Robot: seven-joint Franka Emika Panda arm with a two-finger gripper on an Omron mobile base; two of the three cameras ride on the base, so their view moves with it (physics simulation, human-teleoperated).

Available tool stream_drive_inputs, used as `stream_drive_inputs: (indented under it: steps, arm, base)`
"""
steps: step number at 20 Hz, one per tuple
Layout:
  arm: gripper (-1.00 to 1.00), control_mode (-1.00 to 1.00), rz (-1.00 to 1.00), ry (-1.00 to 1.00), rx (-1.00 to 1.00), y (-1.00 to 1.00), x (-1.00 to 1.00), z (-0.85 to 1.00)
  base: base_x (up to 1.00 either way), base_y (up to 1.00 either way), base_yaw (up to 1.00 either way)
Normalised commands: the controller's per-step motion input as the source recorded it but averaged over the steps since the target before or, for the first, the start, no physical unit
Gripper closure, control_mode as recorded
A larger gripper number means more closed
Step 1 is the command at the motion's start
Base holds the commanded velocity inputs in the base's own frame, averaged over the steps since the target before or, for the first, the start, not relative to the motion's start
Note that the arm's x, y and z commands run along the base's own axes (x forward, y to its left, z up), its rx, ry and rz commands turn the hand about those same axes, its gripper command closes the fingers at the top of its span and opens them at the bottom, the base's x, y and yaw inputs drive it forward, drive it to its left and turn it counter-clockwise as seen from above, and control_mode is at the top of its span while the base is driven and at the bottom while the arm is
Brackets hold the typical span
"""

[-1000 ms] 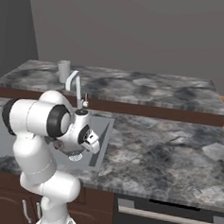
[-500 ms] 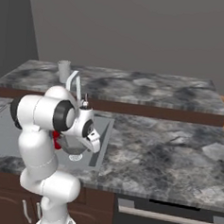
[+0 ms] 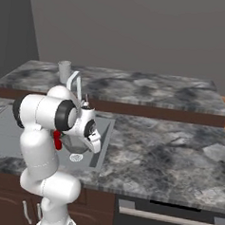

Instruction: Pick the glass cup and colander and place them in the sink. Then turn on the water.

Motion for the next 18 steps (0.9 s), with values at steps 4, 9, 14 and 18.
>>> stream_drive_inputs:
  steps: [4,9,14,18]
  arm:
    - [1.0,-1.0,-0.11,-0.04,-0.03,0.01,0.04,-0.2]
    - [1.0,-1.0,-0.1,-0.06,-0.07,0.08,0.16,-0.37]
    - [1.0,-1.0,-0.11,-0.05,0.03,0.3,0.11,-0.49]
    - [1.0,-1.0,-0.13,-0.01,0.04,0.47,0.13,-0.34]
  base:
    - [0.0,0.0,0.0]
    - [0.0,0.0,0.0]
    - [0.0,0.0,0.0]
    - [0.0,0.0,0.0]
